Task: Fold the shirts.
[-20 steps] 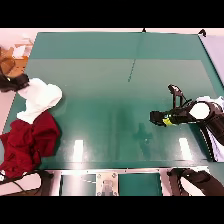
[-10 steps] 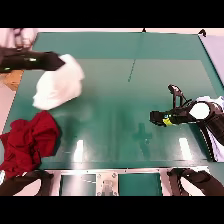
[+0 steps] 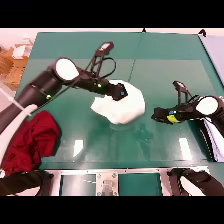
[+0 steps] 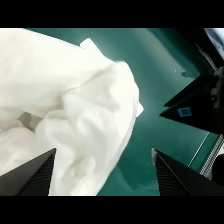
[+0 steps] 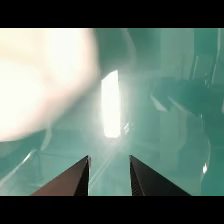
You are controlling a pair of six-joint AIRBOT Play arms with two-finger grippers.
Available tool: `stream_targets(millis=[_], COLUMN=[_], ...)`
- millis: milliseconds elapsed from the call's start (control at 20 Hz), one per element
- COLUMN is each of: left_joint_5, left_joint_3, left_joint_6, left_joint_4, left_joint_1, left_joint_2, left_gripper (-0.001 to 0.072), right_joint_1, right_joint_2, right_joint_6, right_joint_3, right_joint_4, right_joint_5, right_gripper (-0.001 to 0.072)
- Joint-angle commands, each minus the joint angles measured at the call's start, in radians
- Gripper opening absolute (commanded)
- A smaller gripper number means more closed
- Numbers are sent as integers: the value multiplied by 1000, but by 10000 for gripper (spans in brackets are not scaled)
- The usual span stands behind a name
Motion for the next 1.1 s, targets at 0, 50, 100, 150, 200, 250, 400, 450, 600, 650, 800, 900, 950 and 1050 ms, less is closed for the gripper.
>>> stream_targets(millis=[0, 50, 100, 150, 200, 250, 400, 450, 600, 650, 800, 900, 950, 1050], left_joint_5=[-89, -152, -206, -251, -292, -312, -302, -263, -79, -19, 92, 163, 190, 225], left_joint_3=[30, 56, 74, 77, 75, 52, -122, -203, -397, -433, -445, -445, -445, -443], left_joint_6=[-17, -18, -24, -33, -53, -56, -48, -37, 100, 142, 198, 248, 249, 247], left_joint_4=[14, 34, 60, 89, 121, 151, 135, 114, -121, -196, -325, -420, -436, -442], left_joint_1=[78, 152, 223, 302, 370, 431, 522, 524, 494, 468, 372, 315, 293, 269], left_joint_2=[-25, -16, -6, 3, 1, 0, -3, -5, -26, -47, -142, -192, -207, -229], left_gripper=[714, 714, 714, 714, 714, 714, 714, 714, 714, 714, 713, 713, 713, 639], right_joint_1=[-69, -89, -104, -113, -113, -110, -108, -108, -108, -104, -89, -82, -81, -82], right_joint_2=[1, 1, 0, -5, -20, -42, -143, -187, -314, -358, -457, -500, -513, -521], right_joint_6=[-10, -28, -30, -30, -31, -31, -116, -169, -271, -299, -385, -394, -394, -394], right_joint_3=[60, 67, 66, 66, 66, 65, 65, 65, 75, 82, 100, 111, 114, 114], right_joint_4=[-5, -4, -4, -3, -3, 1, 130, 195, 335, 390, 515, 524, 524, 525], right_joint_5=[103, 102, 98, 85, 53, 14, -116, -158, -215, -220, -226, -224, -224, -225], right_gripper=[339, 423, 487, 505, 505, 505, 504, 504, 503, 502, 492, 491, 460, 222])
